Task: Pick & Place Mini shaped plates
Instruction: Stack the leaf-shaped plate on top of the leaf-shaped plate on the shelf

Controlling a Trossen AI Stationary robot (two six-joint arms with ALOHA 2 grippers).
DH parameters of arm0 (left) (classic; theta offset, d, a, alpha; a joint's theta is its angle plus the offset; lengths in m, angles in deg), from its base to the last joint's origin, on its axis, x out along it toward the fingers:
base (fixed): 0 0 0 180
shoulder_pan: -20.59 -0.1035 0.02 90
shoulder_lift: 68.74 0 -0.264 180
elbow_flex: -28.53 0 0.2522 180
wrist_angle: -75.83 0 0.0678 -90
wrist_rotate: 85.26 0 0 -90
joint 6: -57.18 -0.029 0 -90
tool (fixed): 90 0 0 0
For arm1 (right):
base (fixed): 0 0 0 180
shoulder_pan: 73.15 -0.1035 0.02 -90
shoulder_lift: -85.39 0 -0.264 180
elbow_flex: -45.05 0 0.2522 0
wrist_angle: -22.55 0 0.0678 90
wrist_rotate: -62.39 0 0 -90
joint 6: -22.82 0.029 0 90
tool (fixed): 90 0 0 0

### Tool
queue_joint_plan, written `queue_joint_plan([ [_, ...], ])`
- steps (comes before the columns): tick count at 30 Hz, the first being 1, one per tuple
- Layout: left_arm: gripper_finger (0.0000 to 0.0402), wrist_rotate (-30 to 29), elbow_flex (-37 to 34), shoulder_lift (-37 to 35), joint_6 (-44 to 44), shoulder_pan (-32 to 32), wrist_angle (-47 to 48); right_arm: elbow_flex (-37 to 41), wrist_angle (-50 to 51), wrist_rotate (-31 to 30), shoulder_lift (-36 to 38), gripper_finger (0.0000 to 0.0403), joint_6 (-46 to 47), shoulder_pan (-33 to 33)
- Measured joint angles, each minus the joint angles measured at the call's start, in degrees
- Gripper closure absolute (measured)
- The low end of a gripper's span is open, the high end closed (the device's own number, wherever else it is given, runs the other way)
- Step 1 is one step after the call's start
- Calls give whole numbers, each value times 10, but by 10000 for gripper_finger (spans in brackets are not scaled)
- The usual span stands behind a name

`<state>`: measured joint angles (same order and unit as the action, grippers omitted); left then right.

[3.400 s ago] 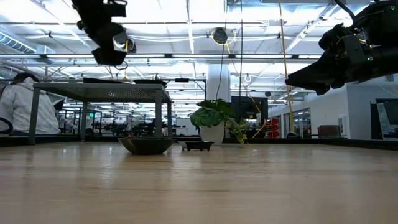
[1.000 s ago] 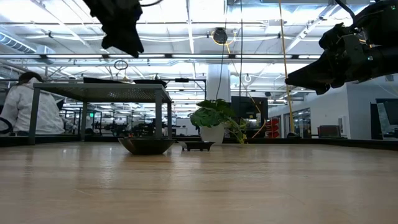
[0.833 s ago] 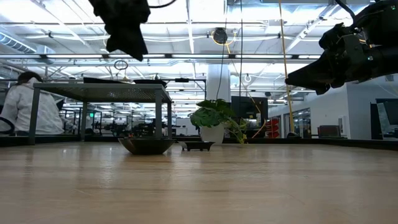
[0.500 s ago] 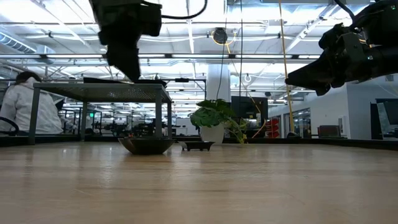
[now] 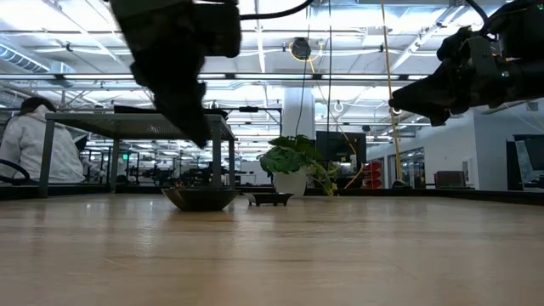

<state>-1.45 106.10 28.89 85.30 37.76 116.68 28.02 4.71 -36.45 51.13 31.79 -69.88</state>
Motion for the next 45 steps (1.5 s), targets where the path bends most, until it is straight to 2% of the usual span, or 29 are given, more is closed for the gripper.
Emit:
queue_joint_plan([
  [3,249,-38,0,25,34,2,-33,0,1,0,0,275,0,0],
  [6,249,-44,0,51,61,0,-33,0,1,0,-1,275,0,0],
  [15,250,-74,0,104,62,-10,-32,0,2,0,-1,275,0,0],
  [26,250,-62,11,66,-81,17,-34,0,7,-1,-1,275,0,0],
  [28,250,-80,12,54,-119,25,-33,0,6,-1,-1,275,0,0],
  [31,250,-152,14,46,-175,37,-30,0,6,-1,-2,275,0,0],
  [34,250,-223,13,51,-162,45,-15,0,11,-1,-5,275,0,0],
  [40,250,-184,13,85,-125,38,-9,0,19,-1,-11,275,-1,0],
  [45,250,-234,13,104,-134,33,16,0,19,-1,-15,275,-2,0],
])
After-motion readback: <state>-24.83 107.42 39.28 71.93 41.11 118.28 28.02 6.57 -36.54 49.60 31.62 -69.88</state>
